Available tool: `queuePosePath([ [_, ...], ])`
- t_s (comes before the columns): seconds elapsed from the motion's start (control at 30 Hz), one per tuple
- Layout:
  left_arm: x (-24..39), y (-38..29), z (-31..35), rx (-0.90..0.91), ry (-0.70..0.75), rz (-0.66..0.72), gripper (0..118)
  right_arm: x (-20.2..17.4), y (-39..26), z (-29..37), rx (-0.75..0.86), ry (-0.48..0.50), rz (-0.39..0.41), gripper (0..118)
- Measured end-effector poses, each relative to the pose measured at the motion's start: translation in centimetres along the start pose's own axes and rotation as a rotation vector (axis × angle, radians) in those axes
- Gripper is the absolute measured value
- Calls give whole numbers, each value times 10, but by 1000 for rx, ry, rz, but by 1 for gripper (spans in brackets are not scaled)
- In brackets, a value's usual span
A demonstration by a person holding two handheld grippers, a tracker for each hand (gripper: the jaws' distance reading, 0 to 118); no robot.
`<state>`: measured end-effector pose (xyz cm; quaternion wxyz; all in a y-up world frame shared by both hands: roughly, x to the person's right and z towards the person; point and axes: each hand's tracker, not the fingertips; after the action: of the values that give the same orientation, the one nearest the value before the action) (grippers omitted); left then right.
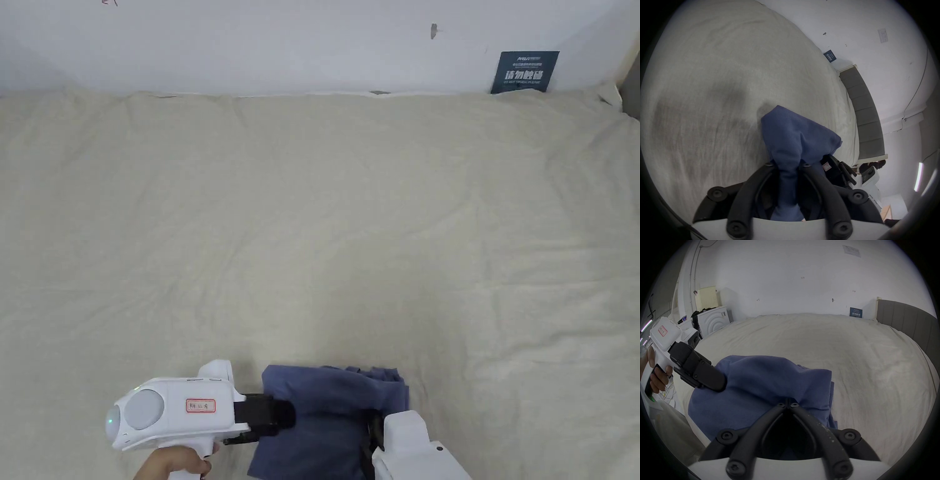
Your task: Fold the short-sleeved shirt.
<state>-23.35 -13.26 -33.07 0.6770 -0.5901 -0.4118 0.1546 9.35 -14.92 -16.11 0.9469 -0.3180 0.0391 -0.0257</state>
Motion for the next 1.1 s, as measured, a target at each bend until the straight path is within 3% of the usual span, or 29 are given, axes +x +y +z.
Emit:
queuePosePath([
  [0.23, 30, 0, 21, 90, 81, -117, 15, -7, 23, 13, 5, -13, 61, 2],
  [0.4, 16, 14, 70, 124, 154, -145, 15, -10, 57, 31, 104, -14, 34, 2],
  [0.67, -49, 28, 215, 222, 410, -127, 15, -17, 113, 41, 221, -40, 38, 2],
  [0.7, -56, 30, 238, 256, 516, -156, 15, -20, 118, 40, 233, -45, 38, 2],
  [0.83, -91, 35, 302, 281, 678, -135, 15, -29, 133, 32, 254, -51, 40, 2],
  [1.03, -134, 39, 362, 281, 883, -47, 15, -41, 144, 15, 254, -55, 42, 2],
  [1.1, -144, 38, 368, 277, 880, -30, 15, -43, 146, 11, 247, -54, 44, 3],
])
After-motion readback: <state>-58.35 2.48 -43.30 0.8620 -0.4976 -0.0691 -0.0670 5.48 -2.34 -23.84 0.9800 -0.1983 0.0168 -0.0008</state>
